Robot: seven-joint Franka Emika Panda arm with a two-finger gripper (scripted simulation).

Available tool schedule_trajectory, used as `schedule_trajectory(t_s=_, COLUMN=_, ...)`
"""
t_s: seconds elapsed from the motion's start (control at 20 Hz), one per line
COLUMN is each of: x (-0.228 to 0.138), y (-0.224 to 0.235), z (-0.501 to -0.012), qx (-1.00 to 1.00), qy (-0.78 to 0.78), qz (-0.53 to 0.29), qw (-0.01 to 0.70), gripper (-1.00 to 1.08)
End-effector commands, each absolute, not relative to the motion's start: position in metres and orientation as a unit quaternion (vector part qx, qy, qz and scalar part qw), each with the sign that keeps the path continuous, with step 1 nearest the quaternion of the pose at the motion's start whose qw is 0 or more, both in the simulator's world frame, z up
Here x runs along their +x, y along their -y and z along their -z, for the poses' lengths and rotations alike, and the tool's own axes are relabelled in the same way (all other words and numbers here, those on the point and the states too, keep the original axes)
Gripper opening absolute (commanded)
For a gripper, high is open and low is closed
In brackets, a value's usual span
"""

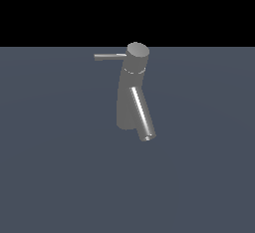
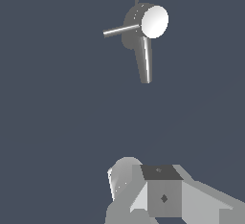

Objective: Turn on the faucet by rotating a designated handle.

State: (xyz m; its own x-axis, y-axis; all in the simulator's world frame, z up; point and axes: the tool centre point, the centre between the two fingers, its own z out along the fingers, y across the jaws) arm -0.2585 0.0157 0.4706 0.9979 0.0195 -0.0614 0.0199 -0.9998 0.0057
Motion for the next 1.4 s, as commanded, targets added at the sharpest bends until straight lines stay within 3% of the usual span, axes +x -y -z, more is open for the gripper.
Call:
schedule_trajectory(t_s=0.0, x=-0.259, y=-0.016, z=-0.471, qx=0.999, qy=-0.010, qz=0.031, qw=0.003, gripper=-1.00)
schedule_trajectory(t_s=0.7, x=-0.246, y=-0.029, z=-0.445, qx=0.998, qy=0.061, qz=0.008, qw=-0.025, gripper=-1.00)
schedule_trajectory(t_s=1.35, x=-0.207, y=-0.054, z=-0.394, qx=0.972, qy=0.215, qz=-0.043, qw=-0.085, gripper=-1.00)
